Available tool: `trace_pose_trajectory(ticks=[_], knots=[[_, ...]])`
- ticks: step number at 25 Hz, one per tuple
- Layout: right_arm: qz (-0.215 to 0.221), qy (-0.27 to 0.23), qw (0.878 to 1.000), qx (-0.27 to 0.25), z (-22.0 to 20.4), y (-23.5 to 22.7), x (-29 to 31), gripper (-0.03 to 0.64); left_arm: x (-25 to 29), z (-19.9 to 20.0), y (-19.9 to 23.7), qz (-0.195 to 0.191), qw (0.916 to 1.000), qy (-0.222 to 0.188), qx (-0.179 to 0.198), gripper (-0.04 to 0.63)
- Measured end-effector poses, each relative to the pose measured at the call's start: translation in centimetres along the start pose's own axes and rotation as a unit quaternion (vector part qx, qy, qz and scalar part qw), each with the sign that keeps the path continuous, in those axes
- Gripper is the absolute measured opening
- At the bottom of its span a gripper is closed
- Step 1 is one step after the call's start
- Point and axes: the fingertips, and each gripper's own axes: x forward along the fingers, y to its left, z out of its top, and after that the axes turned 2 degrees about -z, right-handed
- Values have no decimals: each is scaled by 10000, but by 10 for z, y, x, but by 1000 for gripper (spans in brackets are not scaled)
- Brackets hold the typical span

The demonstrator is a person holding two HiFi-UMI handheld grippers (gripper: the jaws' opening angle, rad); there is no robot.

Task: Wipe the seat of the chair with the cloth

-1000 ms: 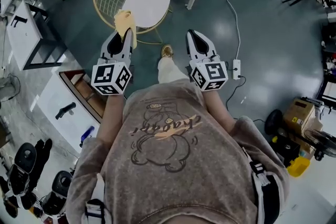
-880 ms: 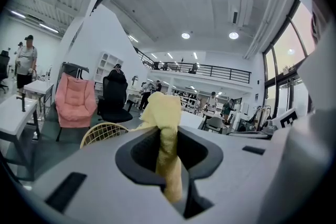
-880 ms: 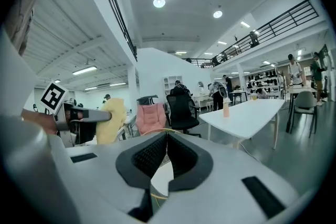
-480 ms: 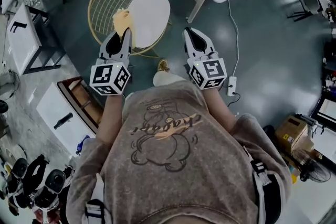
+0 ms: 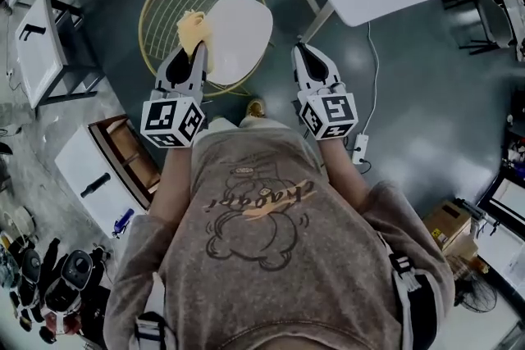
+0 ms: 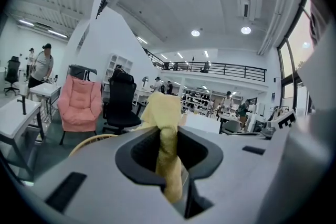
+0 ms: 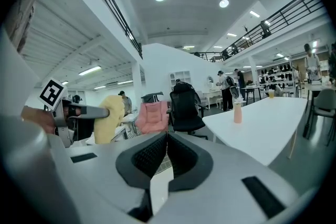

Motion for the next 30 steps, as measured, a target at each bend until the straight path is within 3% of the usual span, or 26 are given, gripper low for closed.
trace_pose_trajectory(ticks=[14,20,30], knots=[[-223,-15,9996,155,1,4,42,28,34,-6,36,-228,9993,309,11,78],[-372,6,9991,207,-7,-7,56,28,64,-15,39,-432,9982,420,34,78],[-666,56,9974,268,-30,-41,87,28,109,-41,61,-412,9973,600,58,78]])
